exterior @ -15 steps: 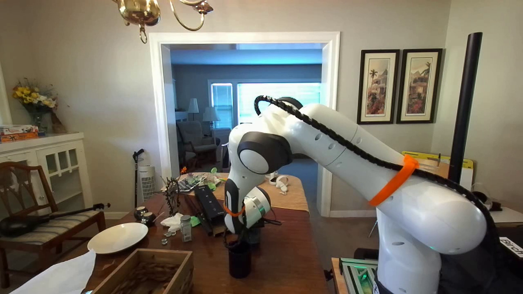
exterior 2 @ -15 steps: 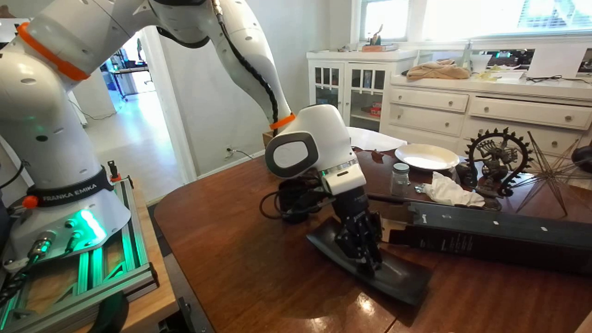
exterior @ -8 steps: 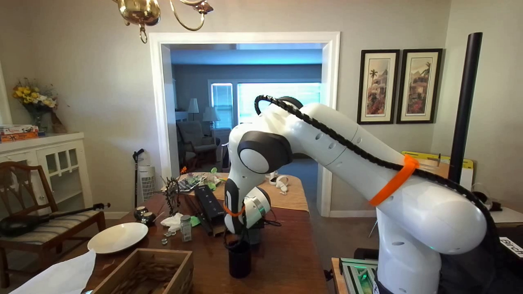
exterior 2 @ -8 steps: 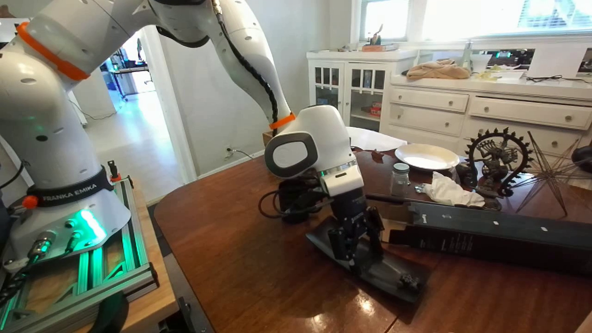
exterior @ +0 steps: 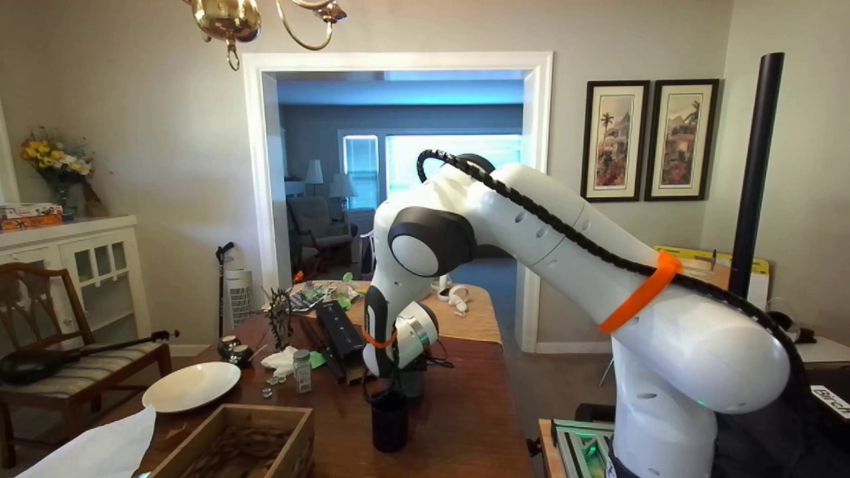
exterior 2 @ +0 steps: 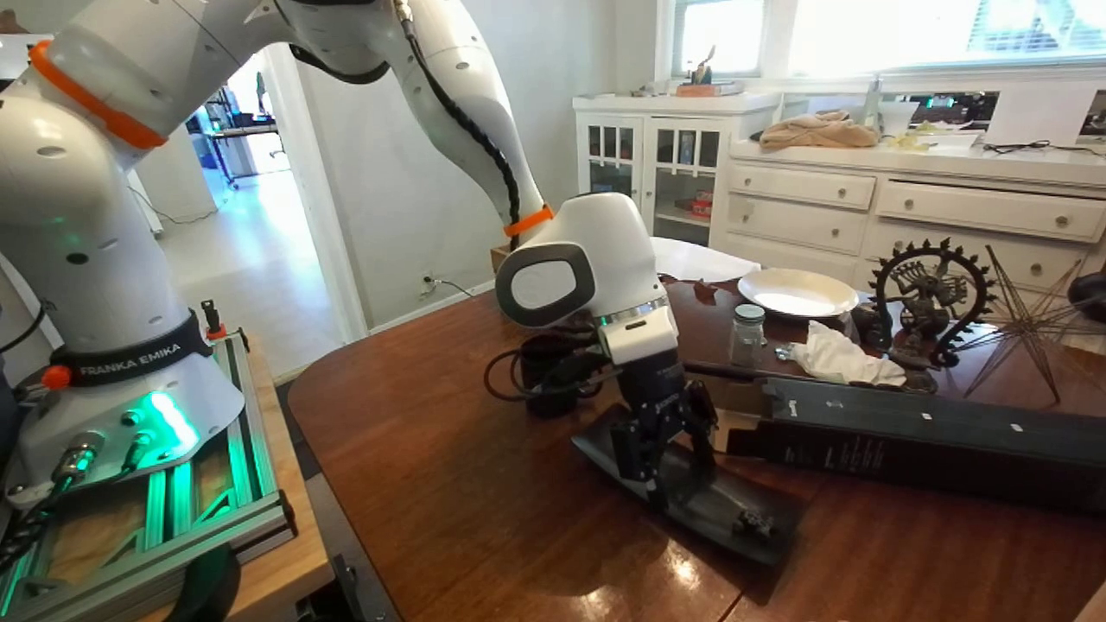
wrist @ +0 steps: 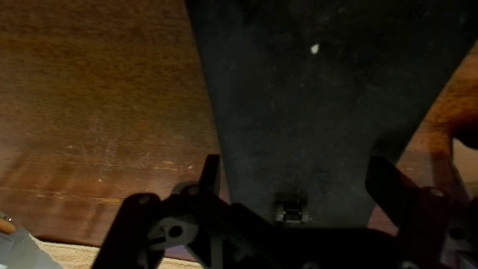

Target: Place the toy car on the black tray.

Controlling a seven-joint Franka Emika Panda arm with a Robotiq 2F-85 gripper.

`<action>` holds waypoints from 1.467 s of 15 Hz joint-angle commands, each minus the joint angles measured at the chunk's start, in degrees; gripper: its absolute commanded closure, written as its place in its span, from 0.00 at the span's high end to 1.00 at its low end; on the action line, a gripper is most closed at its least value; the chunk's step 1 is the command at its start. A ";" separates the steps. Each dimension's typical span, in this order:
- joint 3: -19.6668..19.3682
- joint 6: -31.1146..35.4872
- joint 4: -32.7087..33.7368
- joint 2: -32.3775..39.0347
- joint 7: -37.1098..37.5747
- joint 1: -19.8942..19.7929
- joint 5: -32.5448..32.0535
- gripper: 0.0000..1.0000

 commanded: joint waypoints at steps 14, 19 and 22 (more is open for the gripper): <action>15.81 -24.60 0.33 -24.59 -14.05 -19.47 -0.24 1.00; 18.29 -36.98 1.61 -29.75 -26.25 -25.65 0.05 1.00; 19.03 -42.81 2.26 -31.36 -36.31 -28.24 -0.50 1.00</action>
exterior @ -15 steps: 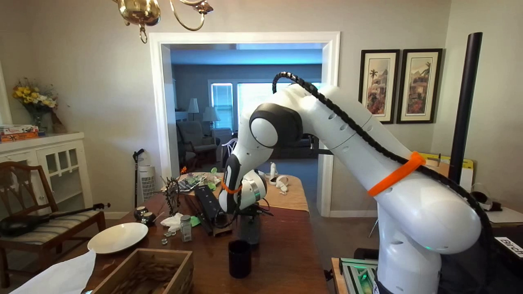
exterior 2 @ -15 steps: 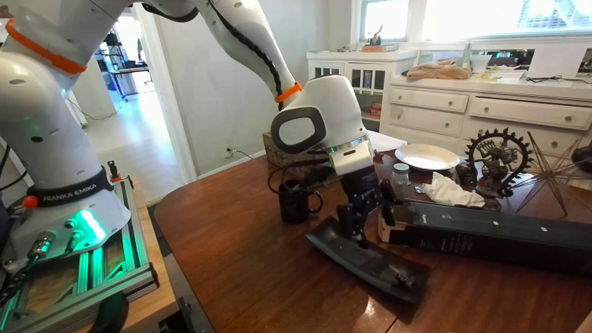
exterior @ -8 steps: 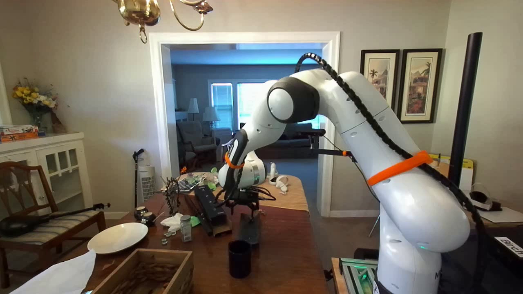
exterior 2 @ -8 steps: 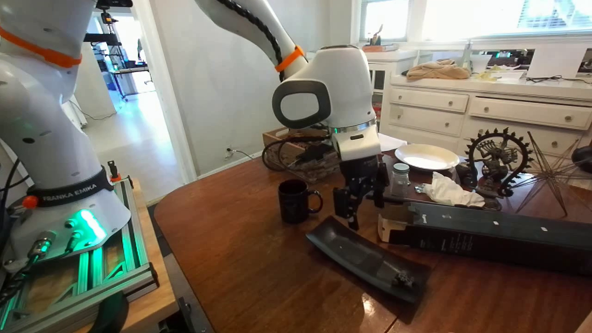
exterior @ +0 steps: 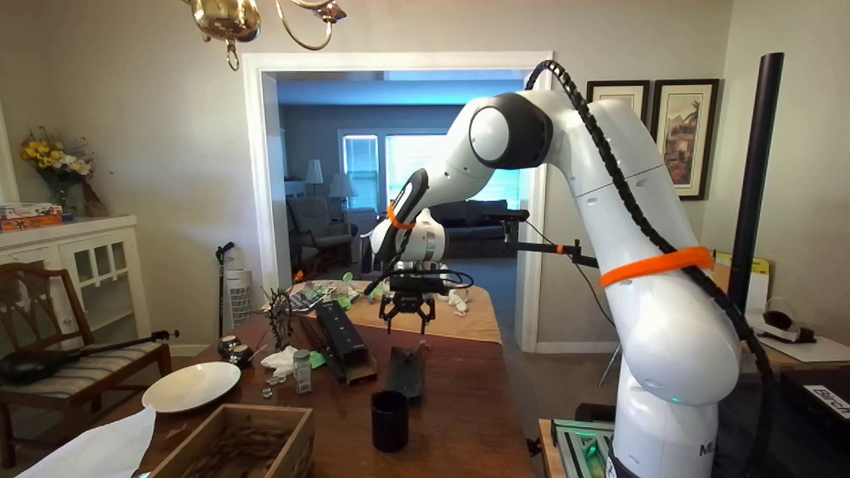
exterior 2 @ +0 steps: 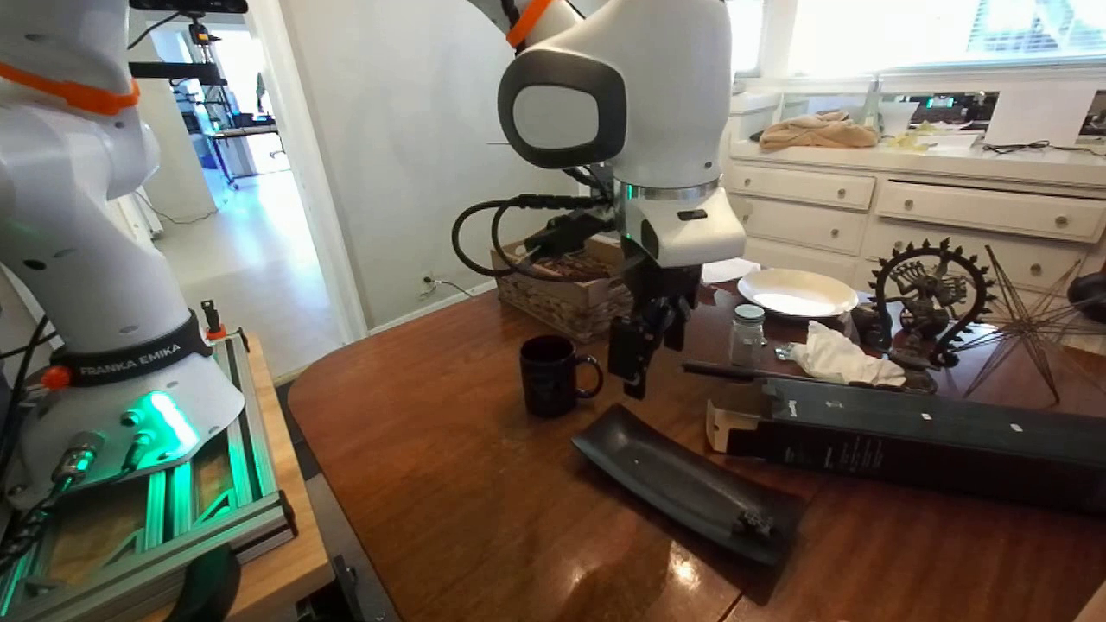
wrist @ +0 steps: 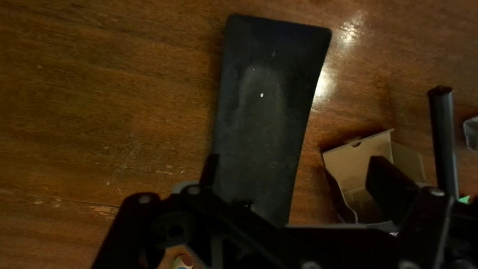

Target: Place the toy car on the black tray.

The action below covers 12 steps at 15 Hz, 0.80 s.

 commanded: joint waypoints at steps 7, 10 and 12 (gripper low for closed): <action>2.25 -11.04 0.06 -3.72 -28.95 -5.49 -1.90 1.00; 2.45 -9.62 -0.50 -3.88 -36.11 -5.59 -3.99 1.00; 2.83 -8.93 -0.77 -4.04 -40.55 -5.71 -5.33 1.00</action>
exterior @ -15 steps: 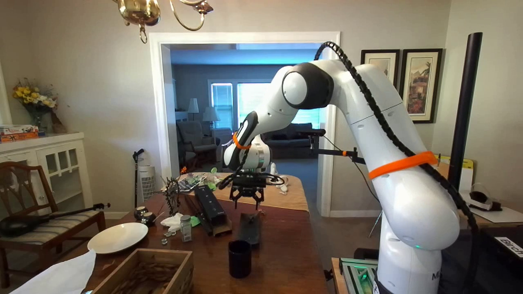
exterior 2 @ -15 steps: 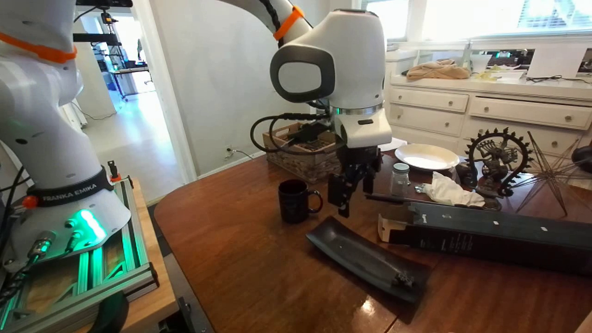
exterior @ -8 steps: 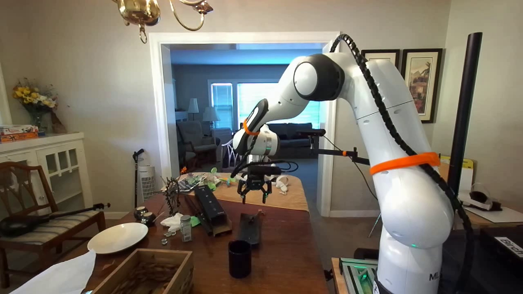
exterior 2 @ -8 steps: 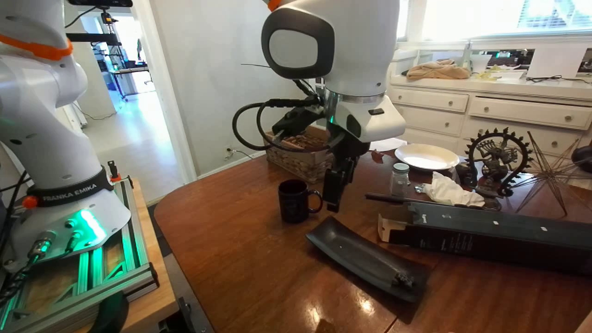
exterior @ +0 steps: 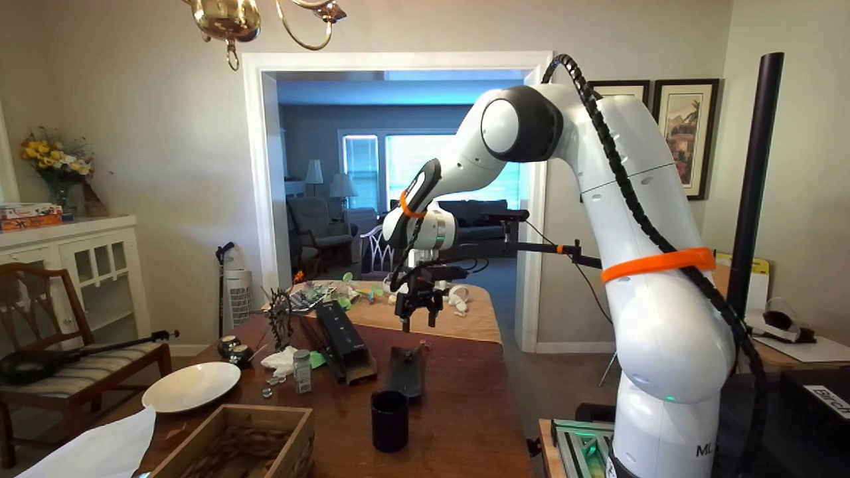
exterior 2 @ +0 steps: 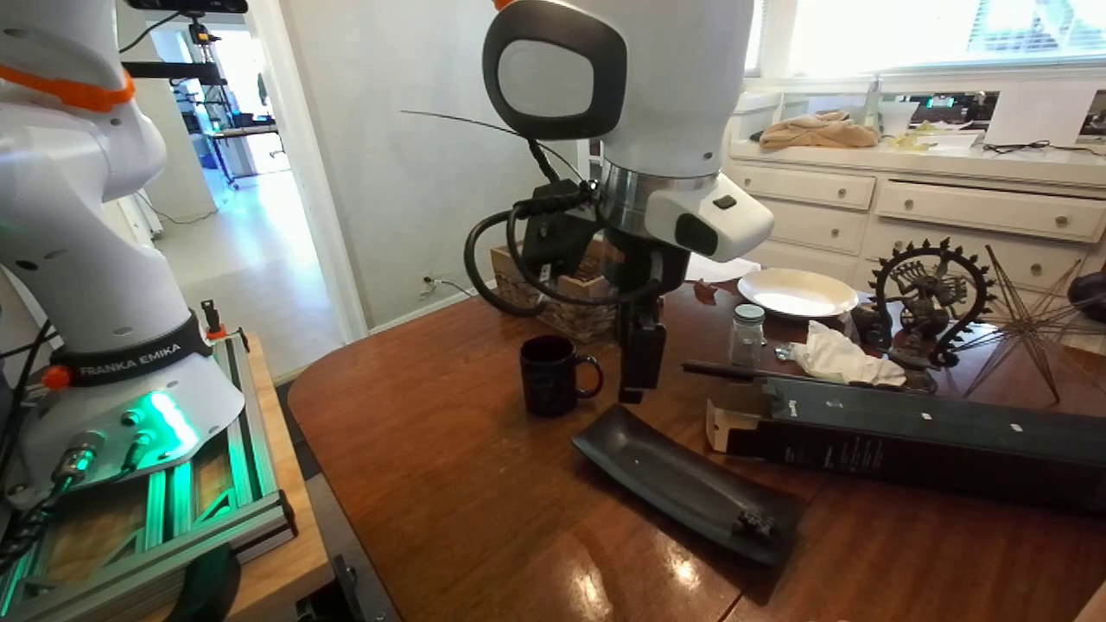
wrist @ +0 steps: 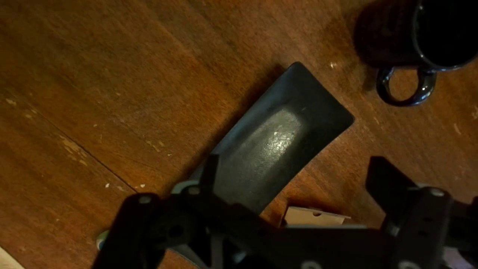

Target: Place the toy car on the black tray.

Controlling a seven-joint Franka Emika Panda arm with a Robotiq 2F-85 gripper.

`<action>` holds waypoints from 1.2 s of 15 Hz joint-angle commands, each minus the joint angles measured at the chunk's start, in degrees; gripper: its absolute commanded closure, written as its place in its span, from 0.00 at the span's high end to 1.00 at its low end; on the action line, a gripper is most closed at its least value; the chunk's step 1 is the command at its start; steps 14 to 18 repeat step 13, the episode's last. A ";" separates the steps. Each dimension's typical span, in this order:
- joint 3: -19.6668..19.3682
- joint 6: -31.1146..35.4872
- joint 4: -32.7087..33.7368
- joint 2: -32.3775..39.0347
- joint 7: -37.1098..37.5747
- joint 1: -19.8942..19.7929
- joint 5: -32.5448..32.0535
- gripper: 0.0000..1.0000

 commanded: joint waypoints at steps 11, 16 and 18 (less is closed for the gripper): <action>2.97 3.01 -0.13 -0.07 -14.39 -1.08 -3.68 1.00; 3.14 3.38 -0.19 -0.07 -14.45 -1.04 -3.67 1.00; 3.14 3.38 -0.19 -0.07 -14.45 -1.04 -3.67 1.00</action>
